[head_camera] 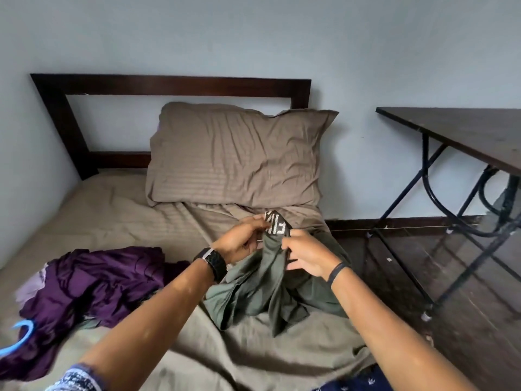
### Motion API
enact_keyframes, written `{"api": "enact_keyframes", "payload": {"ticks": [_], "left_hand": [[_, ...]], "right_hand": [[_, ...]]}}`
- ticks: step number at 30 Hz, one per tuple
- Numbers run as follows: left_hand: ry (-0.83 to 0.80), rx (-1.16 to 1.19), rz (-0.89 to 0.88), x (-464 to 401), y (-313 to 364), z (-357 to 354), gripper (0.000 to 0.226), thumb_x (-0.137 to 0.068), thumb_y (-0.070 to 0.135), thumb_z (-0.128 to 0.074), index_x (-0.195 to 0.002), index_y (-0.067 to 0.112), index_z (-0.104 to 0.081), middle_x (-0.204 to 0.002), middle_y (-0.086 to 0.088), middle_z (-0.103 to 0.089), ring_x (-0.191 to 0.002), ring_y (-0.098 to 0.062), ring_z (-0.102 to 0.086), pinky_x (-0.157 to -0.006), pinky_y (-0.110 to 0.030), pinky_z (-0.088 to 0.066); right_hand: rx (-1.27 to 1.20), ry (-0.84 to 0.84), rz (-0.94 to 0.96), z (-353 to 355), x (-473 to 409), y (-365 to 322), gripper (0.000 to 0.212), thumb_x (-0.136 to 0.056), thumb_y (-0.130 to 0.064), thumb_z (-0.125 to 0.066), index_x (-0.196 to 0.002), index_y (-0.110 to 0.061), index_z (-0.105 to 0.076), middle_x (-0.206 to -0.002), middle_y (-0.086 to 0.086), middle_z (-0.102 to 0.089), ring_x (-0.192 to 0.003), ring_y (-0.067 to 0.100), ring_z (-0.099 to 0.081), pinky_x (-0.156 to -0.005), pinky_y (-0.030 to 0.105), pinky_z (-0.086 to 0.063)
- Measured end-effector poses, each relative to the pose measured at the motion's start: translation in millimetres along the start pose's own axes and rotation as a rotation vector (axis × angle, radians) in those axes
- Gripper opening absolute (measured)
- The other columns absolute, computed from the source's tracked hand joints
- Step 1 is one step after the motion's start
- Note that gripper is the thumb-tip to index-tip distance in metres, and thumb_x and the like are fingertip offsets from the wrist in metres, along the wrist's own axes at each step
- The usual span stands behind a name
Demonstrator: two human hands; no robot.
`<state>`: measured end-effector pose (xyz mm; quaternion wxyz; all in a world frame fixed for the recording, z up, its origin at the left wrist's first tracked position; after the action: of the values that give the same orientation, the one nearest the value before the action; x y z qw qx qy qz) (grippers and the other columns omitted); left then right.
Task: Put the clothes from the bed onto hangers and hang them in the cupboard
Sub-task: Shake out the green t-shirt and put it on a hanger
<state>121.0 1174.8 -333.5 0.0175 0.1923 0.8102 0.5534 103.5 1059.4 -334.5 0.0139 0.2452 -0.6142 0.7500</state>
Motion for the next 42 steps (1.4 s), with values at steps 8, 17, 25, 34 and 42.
{"api": "enact_keyframes", "payload": {"ticks": [8,17,25,34,42], "left_hand": [[0.049,-0.211,-0.221,11.3,10.9,6.3,0.055,-0.080,-0.011,-0.060,-0.122,0.016,-0.037,-0.102,-0.006,-0.064,-0.081,-0.021,-0.067,-0.076,-0.035,-0.056],[0.237,-0.924,-0.438,52.0,-12.0,-35.3,0.060,-0.059,0.063,-0.076,-0.095,0.021,-0.052,-0.097,0.009,-0.049,-0.089,-0.004,-0.048,-0.079,-0.015,-0.039],[0.505,-1.390,-0.403,35.3,-21.8,0.5,0.028,-0.082,0.014,-0.057,-0.109,0.014,-0.062,-0.105,-0.011,-0.047,-0.100,-0.030,-0.048,-0.092,-0.038,-0.040],[0.505,-0.489,-0.268,42.4,12.5,25.3,0.019,-0.100,0.007,-0.039,-0.085,0.016,-0.047,-0.068,0.001,-0.050,-0.058,-0.011,-0.045,-0.049,-0.019,-0.035],[-0.070,-1.094,-0.086,48.3,56.9,13.7,0.029,-0.075,0.036,-0.079,-0.088,0.022,-0.058,-0.084,0.005,-0.060,-0.076,-0.008,-0.054,-0.064,-0.018,-0.041]], "right_hand": [[-0.131,0.129,0.112,33.2,6.0,-33.9,0.023,-0.100,-0.010,-0.042,-0.087,-0.012,-0.061,-0.098,0.010,-0.068,-0.082,0.012,-0.063,-0.072,0.021,-0.048],[-0.453,0.140,0.058,36.2,2.4,-61.7,0.004,-0.087,-0.013,-0.066,-0.086,-0.009,-0.066,-0.095,0.008,-0.068,-0.088,0.020,-0.063,-0.079,0.028,-0.054],[-0.578,0.229,0.082,43.8,1.5,-62.4,0.018,-0.091,-0.001,-0.055,-0.074,-0.006,-0.056,-0.077,0.011,-0.058,-0.070,0.021,-0.058,-0.069,0.029,-0.051],[-0.208,0.421,0.189,94.4,8.5,-51.5,0.004,-0.087,-0.004,-0.061,-0.083,-0.004,-0.063,-0.089,0.016,-0.065,-0.080,0.028,-0.062,-0.076,0.037,-0.049],[0.538,0.521,0.322,109.7,17.0,-57.1,0.028,-0.089,-0.022,-0.064,-0.067,-0.008,-0.053,-0.066,0.004,-0.054,-0.070,0.020,-0.049,-0.059,0.028,-0.035]]}}
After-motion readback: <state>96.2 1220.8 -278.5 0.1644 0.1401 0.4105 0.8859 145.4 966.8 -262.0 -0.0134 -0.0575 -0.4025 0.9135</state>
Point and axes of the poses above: each hand's wrist, its own x-axis away from the middle knuckle, its own z-axis out of the back of the hand, y = z × x, the point moved 6 cm from there along -x, towards the middle knuckle
